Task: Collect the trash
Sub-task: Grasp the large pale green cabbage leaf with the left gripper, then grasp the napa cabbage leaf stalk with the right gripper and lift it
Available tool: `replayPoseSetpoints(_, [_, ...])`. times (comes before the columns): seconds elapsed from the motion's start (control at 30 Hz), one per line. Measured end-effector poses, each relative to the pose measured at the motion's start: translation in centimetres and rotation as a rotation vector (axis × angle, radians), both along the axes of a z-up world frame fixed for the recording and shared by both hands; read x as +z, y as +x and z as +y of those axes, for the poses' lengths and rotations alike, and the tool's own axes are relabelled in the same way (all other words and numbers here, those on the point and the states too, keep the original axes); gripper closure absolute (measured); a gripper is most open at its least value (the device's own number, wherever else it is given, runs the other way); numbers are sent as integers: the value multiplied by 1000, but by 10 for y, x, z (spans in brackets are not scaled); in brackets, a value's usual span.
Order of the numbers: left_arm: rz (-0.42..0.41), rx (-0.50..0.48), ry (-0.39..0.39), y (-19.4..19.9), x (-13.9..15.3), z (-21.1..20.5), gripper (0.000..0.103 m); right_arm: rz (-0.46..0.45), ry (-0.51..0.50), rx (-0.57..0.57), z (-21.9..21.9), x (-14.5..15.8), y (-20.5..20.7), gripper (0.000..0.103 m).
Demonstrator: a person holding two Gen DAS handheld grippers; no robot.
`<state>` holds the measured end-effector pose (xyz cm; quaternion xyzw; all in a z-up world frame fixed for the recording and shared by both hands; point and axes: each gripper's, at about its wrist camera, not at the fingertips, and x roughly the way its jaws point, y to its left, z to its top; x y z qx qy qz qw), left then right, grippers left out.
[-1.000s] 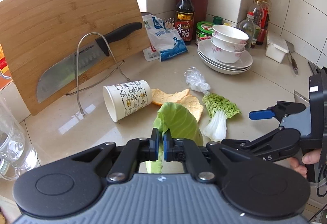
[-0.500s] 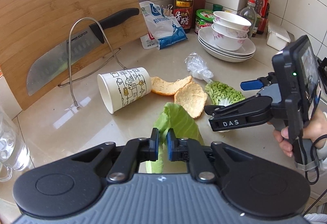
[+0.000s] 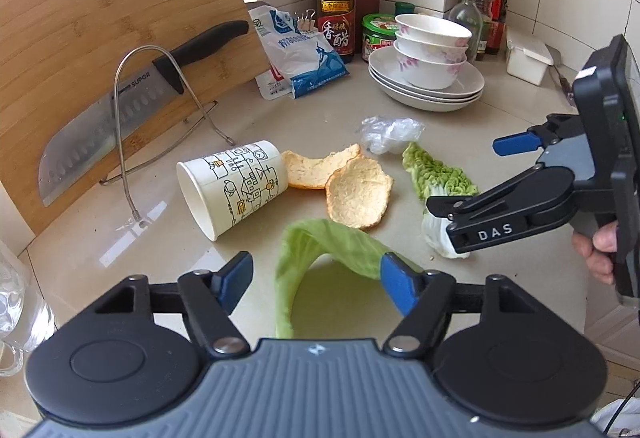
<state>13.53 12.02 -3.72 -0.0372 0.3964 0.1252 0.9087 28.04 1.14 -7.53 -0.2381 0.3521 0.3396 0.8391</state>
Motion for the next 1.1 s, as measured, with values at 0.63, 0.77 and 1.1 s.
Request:
replayPoseSetpoints(0.63, [9, -10, -15, 1, -7, 4, 32, 211, 135, -92, 13, -15, 15, 60])
replayPoseSetpoints(0.77, [20, -28, -16, 1, -10, 5, 32, 186, 133, -66, 6, -12, 13, 74])
replayPoseSetpoints(1.1, [70, -108, -10, 11, -23, 3, 32, 168, 164, -13, -7, 6, 7, 94])
